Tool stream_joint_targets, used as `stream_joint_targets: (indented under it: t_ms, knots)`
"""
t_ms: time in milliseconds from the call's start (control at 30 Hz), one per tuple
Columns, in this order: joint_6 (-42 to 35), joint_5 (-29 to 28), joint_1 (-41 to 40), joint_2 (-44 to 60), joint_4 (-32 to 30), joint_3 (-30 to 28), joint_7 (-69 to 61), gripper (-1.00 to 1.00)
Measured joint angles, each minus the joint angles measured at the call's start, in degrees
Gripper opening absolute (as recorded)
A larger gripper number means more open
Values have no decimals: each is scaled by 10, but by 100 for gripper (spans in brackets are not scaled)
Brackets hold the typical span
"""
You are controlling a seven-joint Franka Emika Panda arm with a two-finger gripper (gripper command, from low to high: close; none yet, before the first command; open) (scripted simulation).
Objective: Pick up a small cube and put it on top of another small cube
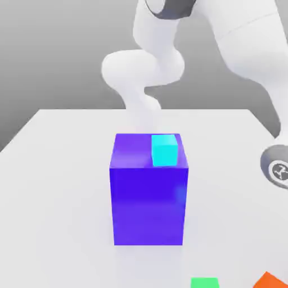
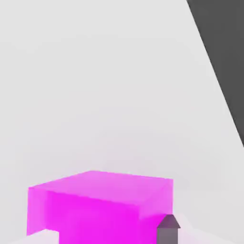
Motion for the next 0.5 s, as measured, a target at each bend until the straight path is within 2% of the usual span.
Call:
stream_joint_targets:
  t_ms: [200, 333, 367, 500]
  knots:
    - [-14, 83, -79, -89, -62, -65, 98, -100]
    - [40, 106, -109, -58, -79, -113, 161, -100]
    - [50, 106, -110, -49, -79, -117, 166, 100]
    - [50, 106, -109, -49, -79, -117, 166, 100]
